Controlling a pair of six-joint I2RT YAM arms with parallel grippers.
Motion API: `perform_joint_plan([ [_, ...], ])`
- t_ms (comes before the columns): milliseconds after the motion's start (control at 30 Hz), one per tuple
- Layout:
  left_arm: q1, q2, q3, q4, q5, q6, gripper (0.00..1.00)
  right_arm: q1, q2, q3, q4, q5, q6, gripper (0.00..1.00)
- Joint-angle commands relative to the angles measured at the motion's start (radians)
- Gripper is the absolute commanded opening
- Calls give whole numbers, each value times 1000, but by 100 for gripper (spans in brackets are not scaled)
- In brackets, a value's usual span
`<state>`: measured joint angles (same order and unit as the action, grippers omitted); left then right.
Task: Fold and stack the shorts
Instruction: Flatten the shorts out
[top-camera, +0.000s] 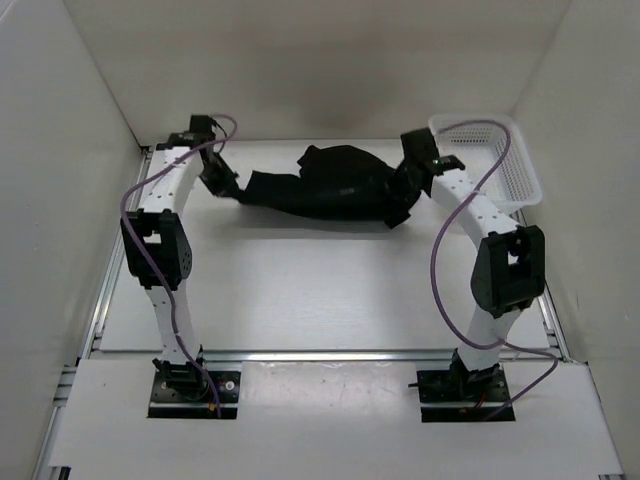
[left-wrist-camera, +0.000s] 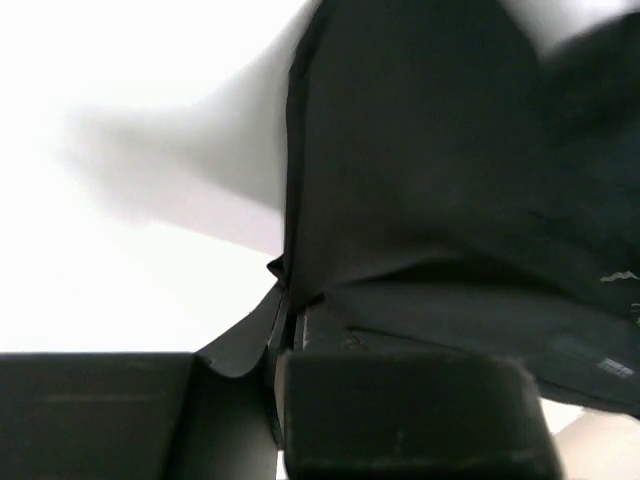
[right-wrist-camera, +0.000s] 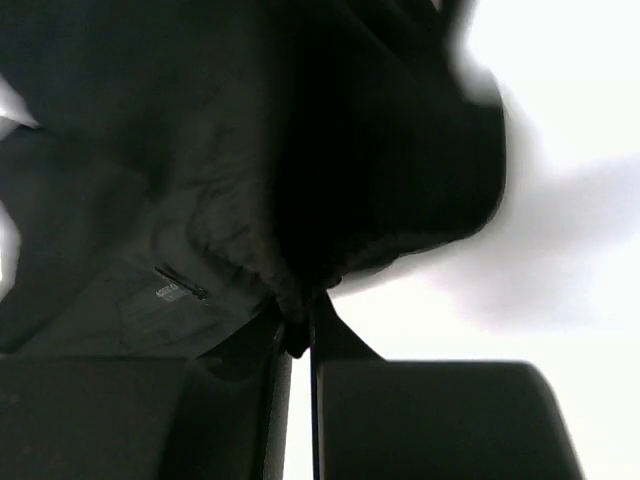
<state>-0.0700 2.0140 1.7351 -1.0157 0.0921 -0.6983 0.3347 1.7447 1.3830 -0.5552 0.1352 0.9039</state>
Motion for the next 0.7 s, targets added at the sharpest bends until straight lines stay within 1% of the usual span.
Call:
perform_joint_plan([
  [0, 38, 3, 440, -145, -69, 36, 10, -49, 107, 406, -76, 37, -181, 0],
  [33, 47, 35, 533, -179, -69, 36, 10, -49, 137, 586, -92, 27, -198, 0],
  [67, 47, 49, 613, -179, -57, 36, 10, -60, 179, 667, -107, 15, -221, 0],
  [100, 59, 49, 736, -188, -40, 36, 10, -60, 193, 735, -117, -11, -233, 0],
  [133, 70, 49, 779, -188, -11, 36, 10, -60, 193, 831, -117, -25, -246, 0],
  [200, 81, 14, 804, -163, 15, 36, 10, -60, 187, 876, -127, -46, -275, 0],
  [233, 81, -51, 772, -147, 35, 36, 10, -60, 167, 877, -127, -63, -286, 0],
  [267, 81, -92, 730, -127, 35, 36, 10, -39, 104, 804, -127, -63, -312, 0],
  [300, 81, -136, 681, -91, 35, 46, 10, -25, 63, 741, -79, -51, -325, 0],
  [333, 72, -179, 562, -77, 35, 60, 10, -13, -36, 661, -51, -51, -335, 0],
  [367, 72, -270, 493, -77, 26, 71, 10, 15, -92, 480, -22, -40, -344, 0],
  [400, 56, -322, 412, -66, 14, 80, 10, 30, -149, 376, 10, -22, -344, 0],
  [433, 47, -374, 218, -35, 3, 80, 10, 47, -254, 276, 61, -7, -344, 0],
  [467, 36, -482, 111, -15, 3, 80, 10, 84, -305, 81, 84, 4, -344, 0],
  [500, 36, -538, 2, 11, 3, 80, 10, 104, -353, -17, 99, 13, -332, 0],
  [533, 26, -590, -201, 40, 3, 69, 10, 150, -437, -109, 115, 26, -332, 0],
  [567, 26, -689, -301, 40, -9, 69, 10, 173, -474, -196, 124, 35, -320, 0],
  [600, 15, -742, -397, 49, -20, 56, 10, 196, -505, -343, 124, 44, -310, 0],
  [633, 15, -789, -484, 49, -32, 56, 10, 243, -561, -402, 109, 44, -281, 0],
  [667, 15, -869, -640, 49, -32, 34, 15, 266, -586, -445, 92, 44, -266, 14],
])
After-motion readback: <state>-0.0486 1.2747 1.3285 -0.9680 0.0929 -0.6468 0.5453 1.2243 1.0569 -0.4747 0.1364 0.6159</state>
